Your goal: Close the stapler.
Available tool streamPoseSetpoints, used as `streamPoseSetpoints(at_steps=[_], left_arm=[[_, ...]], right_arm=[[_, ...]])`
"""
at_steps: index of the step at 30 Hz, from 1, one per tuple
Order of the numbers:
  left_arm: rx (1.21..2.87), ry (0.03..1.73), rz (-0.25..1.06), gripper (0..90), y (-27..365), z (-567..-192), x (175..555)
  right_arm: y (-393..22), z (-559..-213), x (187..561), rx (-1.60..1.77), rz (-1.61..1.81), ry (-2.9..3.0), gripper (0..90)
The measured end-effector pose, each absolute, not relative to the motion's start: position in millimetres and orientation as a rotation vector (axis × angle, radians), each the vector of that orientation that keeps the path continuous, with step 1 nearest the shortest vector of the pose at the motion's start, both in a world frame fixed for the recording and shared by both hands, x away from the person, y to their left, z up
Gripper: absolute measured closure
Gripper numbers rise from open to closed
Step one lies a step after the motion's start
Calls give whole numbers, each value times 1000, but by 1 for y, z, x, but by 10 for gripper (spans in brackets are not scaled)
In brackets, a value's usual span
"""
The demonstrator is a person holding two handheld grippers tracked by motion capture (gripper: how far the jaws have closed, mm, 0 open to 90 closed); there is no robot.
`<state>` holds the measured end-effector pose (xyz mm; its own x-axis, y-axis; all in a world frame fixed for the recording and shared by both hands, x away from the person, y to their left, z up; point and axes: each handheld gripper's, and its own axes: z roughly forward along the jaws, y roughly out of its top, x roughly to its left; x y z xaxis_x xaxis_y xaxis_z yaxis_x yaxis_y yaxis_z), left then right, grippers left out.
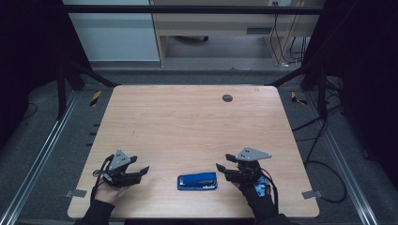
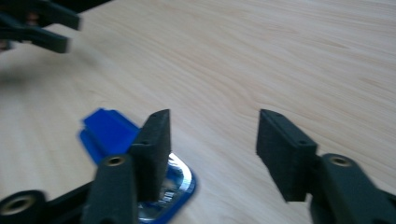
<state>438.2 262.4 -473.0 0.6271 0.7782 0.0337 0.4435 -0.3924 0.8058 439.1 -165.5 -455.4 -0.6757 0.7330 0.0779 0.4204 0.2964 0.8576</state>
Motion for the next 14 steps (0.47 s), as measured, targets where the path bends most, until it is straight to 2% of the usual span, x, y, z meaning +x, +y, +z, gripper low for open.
streamPoseSetpoints(at_steps=[6,14], left_arm=[[2034,981,545,317,268,-475,441],[2039,1009,559,303,271,-477,445]], right_arm=[[-196,-468,456,1169,1078,2214,277],[-228,-480,471,1258,876,2199,233]])
